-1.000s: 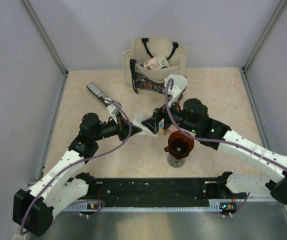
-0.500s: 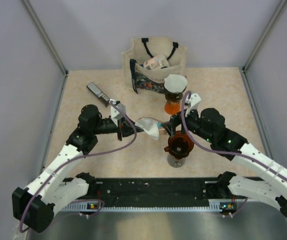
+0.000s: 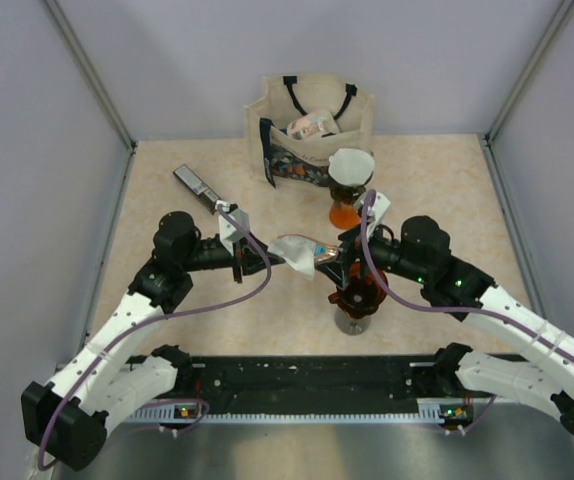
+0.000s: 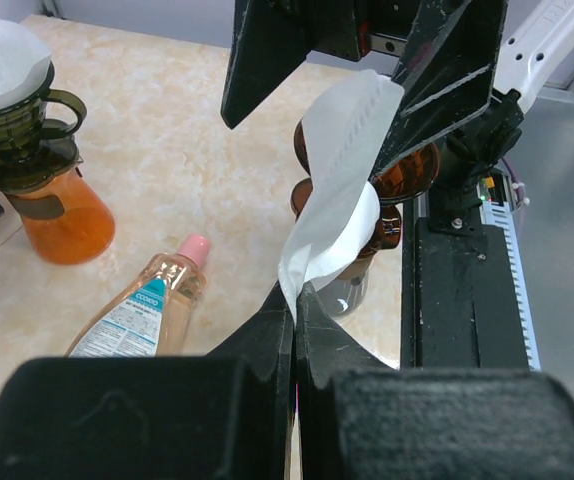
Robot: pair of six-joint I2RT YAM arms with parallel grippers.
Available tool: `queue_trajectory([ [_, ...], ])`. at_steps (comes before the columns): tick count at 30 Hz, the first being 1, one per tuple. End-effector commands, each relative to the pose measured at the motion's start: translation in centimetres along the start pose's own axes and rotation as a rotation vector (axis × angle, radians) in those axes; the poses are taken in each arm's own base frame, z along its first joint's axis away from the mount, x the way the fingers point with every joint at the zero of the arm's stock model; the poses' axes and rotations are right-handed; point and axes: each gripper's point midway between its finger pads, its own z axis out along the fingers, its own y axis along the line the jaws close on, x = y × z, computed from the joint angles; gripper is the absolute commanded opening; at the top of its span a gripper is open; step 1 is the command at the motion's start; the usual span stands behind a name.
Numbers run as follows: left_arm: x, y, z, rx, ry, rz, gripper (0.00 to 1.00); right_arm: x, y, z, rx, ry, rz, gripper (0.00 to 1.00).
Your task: Place the coffee filter in the dripper
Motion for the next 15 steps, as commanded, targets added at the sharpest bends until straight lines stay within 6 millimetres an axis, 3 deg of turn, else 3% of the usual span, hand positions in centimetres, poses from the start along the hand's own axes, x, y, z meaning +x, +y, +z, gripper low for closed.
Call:
queue_trajectory([
  [1,-1.4,0.1,-0.2,-0.015,-0.029,0.054,0.00,-2.0,1.4,-0.2,-0.077,-0.067,-0.018,0.99],
  [15,-1.6,-0.1,-0.1,-0.001,-0.041,0.045,0.00,-2.8,2.8,3.2,-0.186,-0.071,0.023,0.96],
])
